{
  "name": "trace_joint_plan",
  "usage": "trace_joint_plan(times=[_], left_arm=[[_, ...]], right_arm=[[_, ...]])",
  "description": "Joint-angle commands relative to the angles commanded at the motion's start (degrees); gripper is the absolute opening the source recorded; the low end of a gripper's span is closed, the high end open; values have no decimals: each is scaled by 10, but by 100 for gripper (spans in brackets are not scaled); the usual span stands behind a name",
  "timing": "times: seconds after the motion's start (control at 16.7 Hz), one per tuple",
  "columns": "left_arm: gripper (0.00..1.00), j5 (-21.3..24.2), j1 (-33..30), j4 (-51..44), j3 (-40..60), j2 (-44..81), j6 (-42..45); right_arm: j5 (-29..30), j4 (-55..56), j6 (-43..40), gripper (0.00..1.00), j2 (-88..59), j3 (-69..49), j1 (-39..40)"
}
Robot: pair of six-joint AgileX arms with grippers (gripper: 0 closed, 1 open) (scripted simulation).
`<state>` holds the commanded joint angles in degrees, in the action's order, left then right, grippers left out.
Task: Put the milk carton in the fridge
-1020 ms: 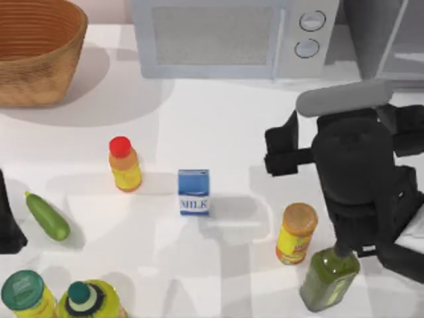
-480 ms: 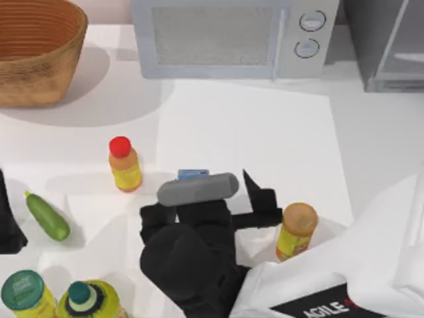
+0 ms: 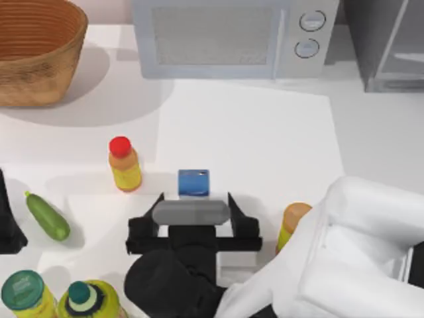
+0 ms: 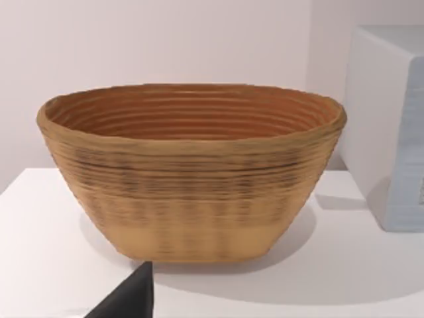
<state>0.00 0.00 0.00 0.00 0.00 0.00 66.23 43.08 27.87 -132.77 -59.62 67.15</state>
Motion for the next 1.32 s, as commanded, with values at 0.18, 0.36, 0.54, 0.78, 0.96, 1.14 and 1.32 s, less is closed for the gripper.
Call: trace_joint_plan(times=[0.18, 0.36, 0.54, 0.78, 0.96, 1.14, 1.32], left_arm=[[100, 0, 0, 0, 0, 0, 0], [100, 0, 0, 0, 0, 0, 0], [100, 0, 0, 0, 0, 0, 0], [100, 0, 0, 0, 0, 0, 0], [100, 0, 0, 0, 0, 0, 0], [100, 0, 0, 0, 0, 0, 0], [100, 0, 0, 0, 0, 0, 0]], right_arm=[[0, 1, 1, 100, -1, 0, 0], [-2, 1, -1, 100, 0, 0, -4], [-25, 26, -27, 100, -21, -21, -29], [-56, 54, -62, 100, -51, -53, -63], [-56, 55, -63, 100, -52, -54, -64], [-56, 55, -63, 77, -52, -54, -64], [-56, 55, -63, 55, -52, -54, -64]])
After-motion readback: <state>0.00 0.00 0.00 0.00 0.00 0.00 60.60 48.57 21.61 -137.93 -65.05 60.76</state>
